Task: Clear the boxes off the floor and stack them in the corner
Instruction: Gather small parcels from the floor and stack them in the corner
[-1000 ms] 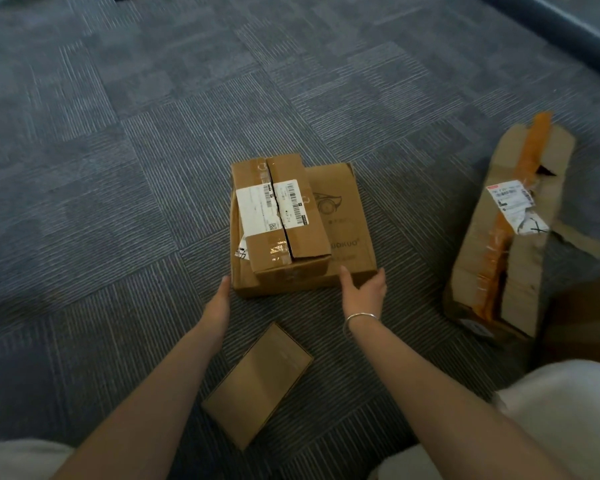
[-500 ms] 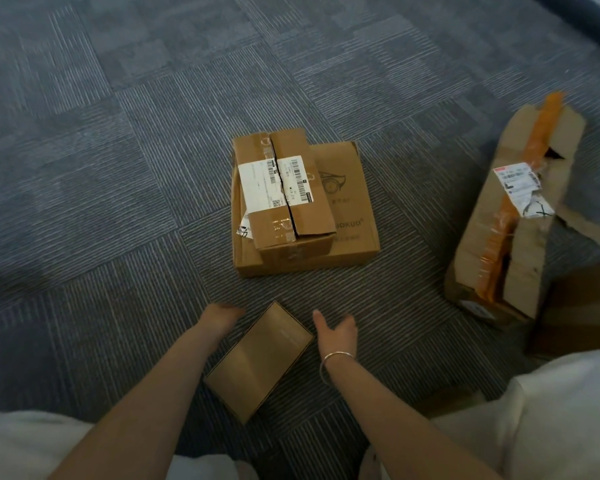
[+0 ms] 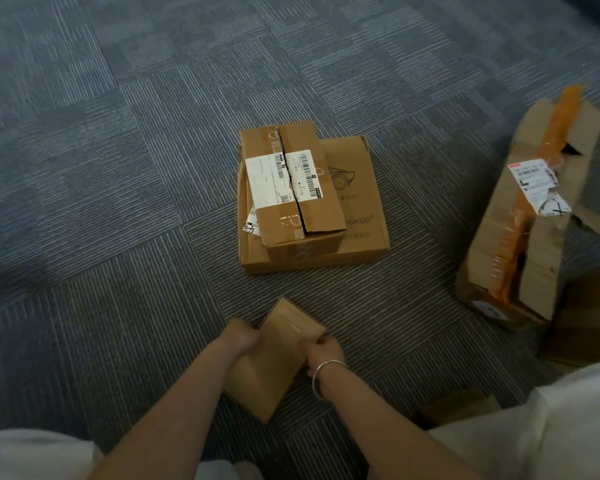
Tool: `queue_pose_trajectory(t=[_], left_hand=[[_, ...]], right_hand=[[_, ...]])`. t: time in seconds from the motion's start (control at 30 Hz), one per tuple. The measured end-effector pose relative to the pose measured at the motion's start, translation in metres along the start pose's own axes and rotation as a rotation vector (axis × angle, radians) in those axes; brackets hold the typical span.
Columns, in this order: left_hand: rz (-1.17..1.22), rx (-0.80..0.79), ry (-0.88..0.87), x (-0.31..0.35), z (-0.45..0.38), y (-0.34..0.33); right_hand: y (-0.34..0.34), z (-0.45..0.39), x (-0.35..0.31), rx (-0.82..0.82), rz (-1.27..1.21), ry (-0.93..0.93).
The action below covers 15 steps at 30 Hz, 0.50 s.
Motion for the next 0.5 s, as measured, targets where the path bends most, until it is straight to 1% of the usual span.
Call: queue_pose_trajectory(t=[0.07,0.17,0.23,0.4,0.5], left_hand=[[0.001,-0.053,0.008,0.006,0.005,-0.006],[-0.020,-0.161,0.007,0.021,0.015,-0.020],[-0.026,-0.194,-0.037,0.033,0.020,-0.025],[-0.009,-0.211,-0.169,0.073,0.031,-0.031],[-0.066,-0.191,-0.244,0.097,0.041,-0.029]], right_hand=[[0.010,-0.002,-0.007,0.049,-0.009,0.033],[0.027,-0.006,-0.016,0.071,-0.083,0.029],[0.040,-0.007,-0.024,0.087,-0.122,0.030],[0.079,0.000,-0.052,0.201,-0.152,0.069],[0.099,0.006,-0.071,0.237,-0.189,0.100]])
Point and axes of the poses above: each hand's wrist, its own z-axis away from the middle knuckle, its own y-axis out of the back of the hand, x = y × z, the point moved 6 cm from there along -z, towards the middle knuckle, and after that the axes turned 10 degrees about -z, right-handed, at the moved point
